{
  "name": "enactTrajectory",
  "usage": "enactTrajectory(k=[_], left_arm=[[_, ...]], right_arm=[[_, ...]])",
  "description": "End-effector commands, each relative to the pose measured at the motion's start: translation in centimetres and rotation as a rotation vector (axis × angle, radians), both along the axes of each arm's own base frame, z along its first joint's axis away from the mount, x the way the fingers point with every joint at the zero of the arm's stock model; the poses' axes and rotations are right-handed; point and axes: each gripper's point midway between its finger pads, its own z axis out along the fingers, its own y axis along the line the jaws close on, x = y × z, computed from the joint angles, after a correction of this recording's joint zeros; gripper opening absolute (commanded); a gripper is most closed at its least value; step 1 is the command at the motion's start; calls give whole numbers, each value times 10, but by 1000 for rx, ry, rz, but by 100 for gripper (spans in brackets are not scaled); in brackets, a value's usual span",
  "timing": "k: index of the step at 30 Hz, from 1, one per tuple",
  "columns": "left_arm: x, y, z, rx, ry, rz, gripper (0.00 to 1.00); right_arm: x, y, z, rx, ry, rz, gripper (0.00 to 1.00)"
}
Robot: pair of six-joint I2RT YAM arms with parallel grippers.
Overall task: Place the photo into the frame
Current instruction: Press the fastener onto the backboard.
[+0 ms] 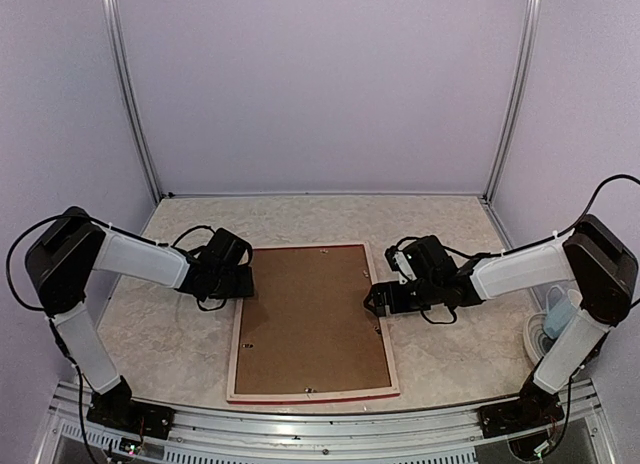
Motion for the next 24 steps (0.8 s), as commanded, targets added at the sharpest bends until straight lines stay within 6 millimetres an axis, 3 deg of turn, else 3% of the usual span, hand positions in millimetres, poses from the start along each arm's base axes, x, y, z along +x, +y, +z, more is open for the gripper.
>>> enactTrajectory(k=[1, 4, 24], left_arm=[[6, 2, 22, -14, -39, -4, 51], [7, 1, 26, -17, -38, -5, 51], [-4, 9, -3, 28, 34, -1, 51]], right_arm=[[2, -2, 9, 19, -15, -8, 99], [3, -1, 11, 22, -20, -8, 99], [3, -1, 7, 13, -14, -7, 99]])
